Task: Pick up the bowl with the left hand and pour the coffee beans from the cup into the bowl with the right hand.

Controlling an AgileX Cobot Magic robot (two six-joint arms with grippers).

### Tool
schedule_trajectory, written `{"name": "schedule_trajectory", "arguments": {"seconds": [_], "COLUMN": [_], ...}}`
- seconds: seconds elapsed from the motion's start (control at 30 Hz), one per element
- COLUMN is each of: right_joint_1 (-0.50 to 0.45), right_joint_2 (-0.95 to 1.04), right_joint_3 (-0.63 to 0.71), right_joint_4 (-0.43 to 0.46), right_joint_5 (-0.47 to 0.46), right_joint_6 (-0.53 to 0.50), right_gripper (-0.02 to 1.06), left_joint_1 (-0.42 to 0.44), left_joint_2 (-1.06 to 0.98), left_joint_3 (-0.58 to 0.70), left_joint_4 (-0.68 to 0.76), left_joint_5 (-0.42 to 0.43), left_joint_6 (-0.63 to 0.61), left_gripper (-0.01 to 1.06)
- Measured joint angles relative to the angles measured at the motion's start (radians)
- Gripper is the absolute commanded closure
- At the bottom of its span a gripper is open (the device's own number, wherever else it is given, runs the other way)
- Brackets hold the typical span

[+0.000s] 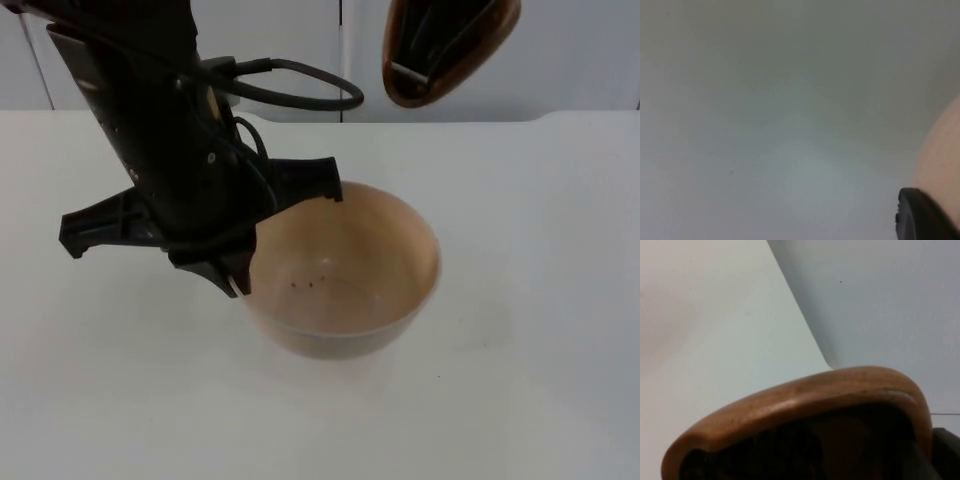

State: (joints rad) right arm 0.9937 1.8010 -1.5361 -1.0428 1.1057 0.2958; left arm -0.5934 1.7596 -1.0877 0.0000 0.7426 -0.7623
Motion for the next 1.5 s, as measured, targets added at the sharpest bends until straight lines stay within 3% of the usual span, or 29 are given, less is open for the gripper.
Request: {"name": "schedule_trajectory", "arguments": {"seconds": [0.33,0.9,1.5], "right_joint_1": [0.022,0.138,0.164], "right_joint_2": [-0.023,-0.025,-0.025], "right_joint_3": [0.0,0.0,0.0], "right_joint_4": [-0.037,-0.231,-0.304], "right_joint_5": [0.027,0.088,0.096], "right_joint_6": [-0.008,-0.035,-0.065], "right_gripper": [1.04,1.04,1.04], "left_joint_1": [0.0,0.0,0.0], "left_joint_2": [0.0,0.0,0.0], "left_joint_3": [0.0,0.0,0.0], "left_joint_4": [0.0,0.0,0.0], "left_joint_5": [-0.004,-0.007,-0.007], "left_joint_6": [0.0,0.0,0.0], "left_gripper": [1.05,1.05,1.05]}}
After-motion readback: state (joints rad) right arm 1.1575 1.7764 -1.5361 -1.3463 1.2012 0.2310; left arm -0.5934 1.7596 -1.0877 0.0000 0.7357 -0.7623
